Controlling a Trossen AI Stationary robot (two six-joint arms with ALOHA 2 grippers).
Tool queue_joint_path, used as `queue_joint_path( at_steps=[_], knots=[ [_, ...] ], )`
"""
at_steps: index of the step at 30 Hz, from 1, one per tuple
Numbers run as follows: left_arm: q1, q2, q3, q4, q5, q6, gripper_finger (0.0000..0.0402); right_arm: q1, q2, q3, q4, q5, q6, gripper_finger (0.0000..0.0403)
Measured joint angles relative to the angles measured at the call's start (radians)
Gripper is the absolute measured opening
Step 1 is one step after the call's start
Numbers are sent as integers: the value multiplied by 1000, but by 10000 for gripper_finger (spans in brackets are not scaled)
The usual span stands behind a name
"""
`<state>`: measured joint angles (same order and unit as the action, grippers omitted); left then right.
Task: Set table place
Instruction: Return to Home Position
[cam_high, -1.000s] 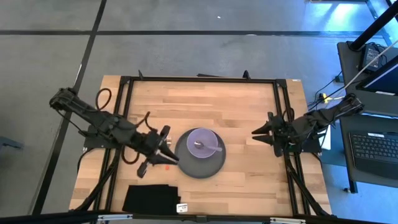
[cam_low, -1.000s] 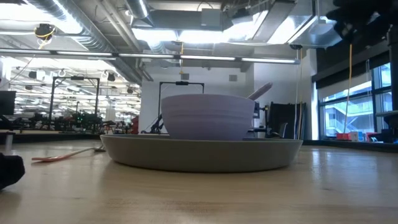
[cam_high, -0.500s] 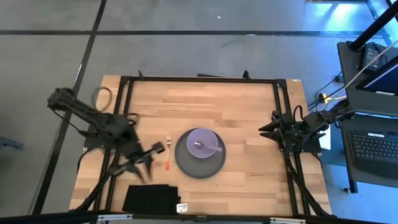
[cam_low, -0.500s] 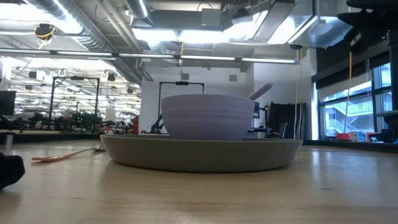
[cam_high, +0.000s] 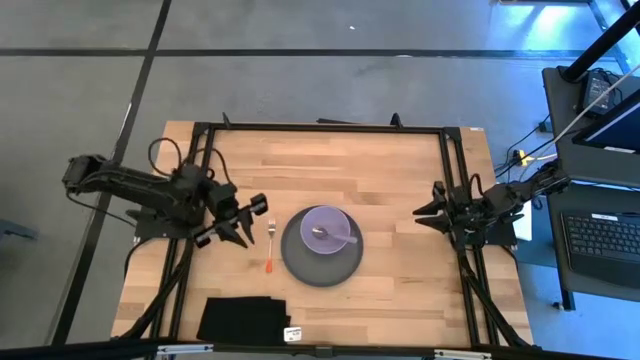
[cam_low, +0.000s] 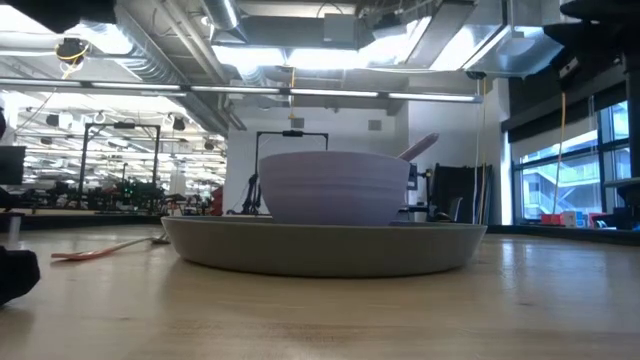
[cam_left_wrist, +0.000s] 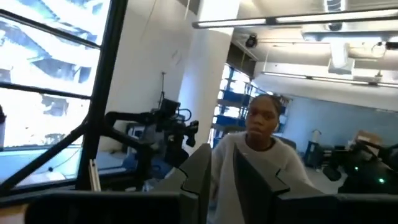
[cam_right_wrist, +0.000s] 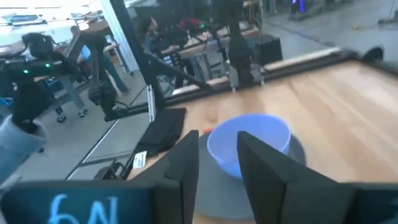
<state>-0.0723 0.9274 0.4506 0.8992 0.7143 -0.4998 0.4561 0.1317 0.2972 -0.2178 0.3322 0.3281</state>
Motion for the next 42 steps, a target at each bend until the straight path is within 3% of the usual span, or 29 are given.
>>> queue_joint_path(
  at_steps=[7,11,18,27,42],
  knots=[
    [-81,-147,-73,-121,-94,73,50,-1,-61,0,-173,121,48,113],
    [-132,-235,-148,-185,-201,117,44,0,-130,0,-235,127,68,113],
    [-151,-370,-291,-165,-225,190,34,0,-130,-45,-227,133,91,113],
    [-151,-393,-428,-43,-199,154,21,0,-130,-163,-97,133,108,113],
    [-151,-394,-443,-63,-177,170,2,0,-123,-201,-42,164,103,113]
  ],
)
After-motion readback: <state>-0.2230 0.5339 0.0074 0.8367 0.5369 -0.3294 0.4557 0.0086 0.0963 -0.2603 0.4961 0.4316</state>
